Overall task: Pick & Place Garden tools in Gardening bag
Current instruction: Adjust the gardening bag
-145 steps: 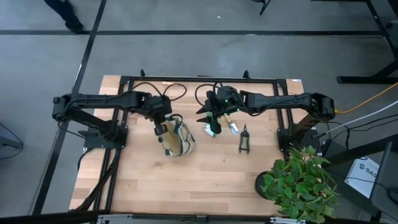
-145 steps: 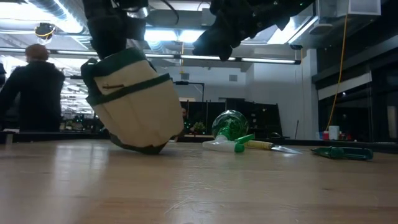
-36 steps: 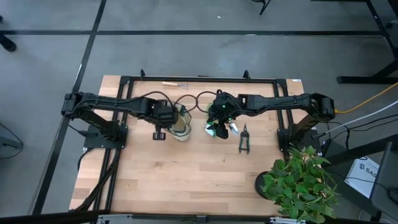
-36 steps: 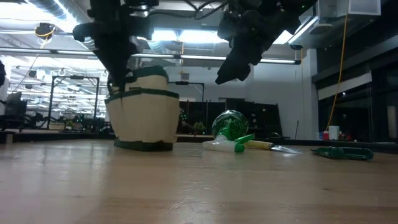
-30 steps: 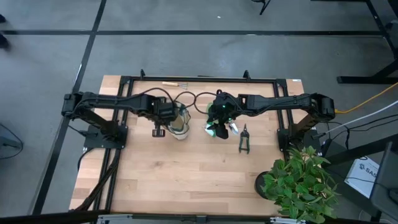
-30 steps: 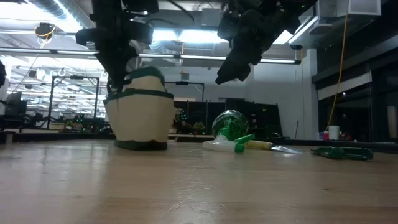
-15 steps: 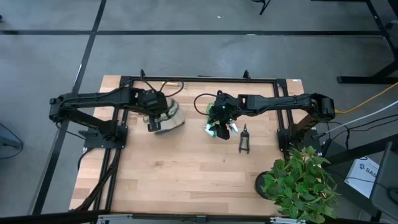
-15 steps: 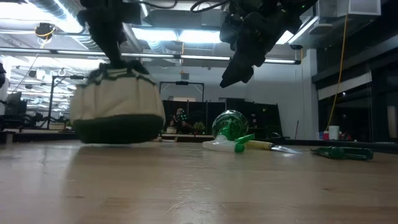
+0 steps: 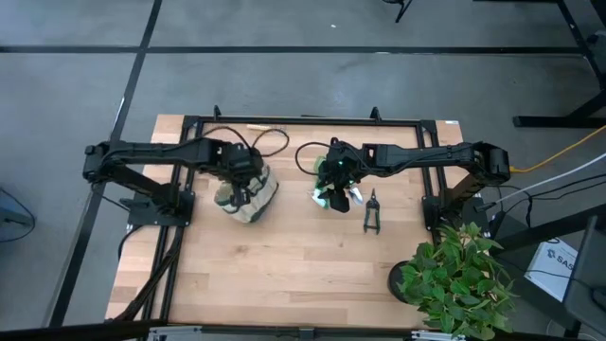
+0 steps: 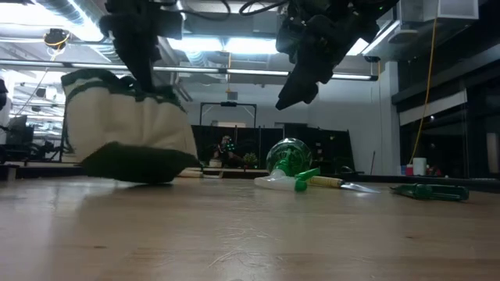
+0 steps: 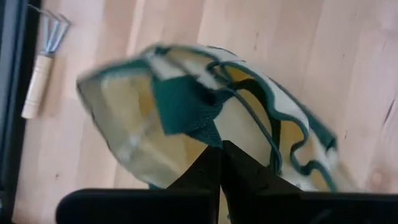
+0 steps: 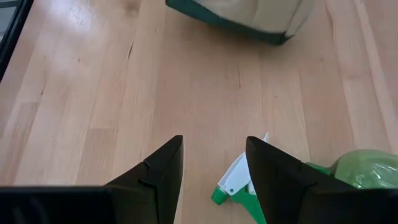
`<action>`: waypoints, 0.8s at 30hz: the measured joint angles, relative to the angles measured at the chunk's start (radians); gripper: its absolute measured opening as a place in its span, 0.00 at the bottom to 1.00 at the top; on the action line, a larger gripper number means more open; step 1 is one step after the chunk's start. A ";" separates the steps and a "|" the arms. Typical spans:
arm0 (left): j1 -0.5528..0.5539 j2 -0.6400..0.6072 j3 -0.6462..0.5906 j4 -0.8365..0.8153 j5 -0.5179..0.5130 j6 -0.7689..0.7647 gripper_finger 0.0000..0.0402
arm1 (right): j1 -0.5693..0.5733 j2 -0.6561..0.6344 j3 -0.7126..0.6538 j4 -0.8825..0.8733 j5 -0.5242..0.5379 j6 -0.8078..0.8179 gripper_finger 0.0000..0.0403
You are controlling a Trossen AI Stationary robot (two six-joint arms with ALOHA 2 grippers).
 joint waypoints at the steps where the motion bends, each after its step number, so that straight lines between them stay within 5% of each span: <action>1: -0.007 0.013 0.000 0.003 0.000 0.000 0.01 | 0.000 0.000 0.000 0.000 0.000 0.000 0.44; 13: -0.044 0.117 0.000 0.004 -0.045 -0.042 0.05 | 0.000 0.000 0.000 0.005 0.000 0.000 0.44; 24: -0.049 0.080 -0.001 0.026 -0.010 -0.030 0.26 | 0.000 0.000 0.000 0.009 0.000 0.000 0.44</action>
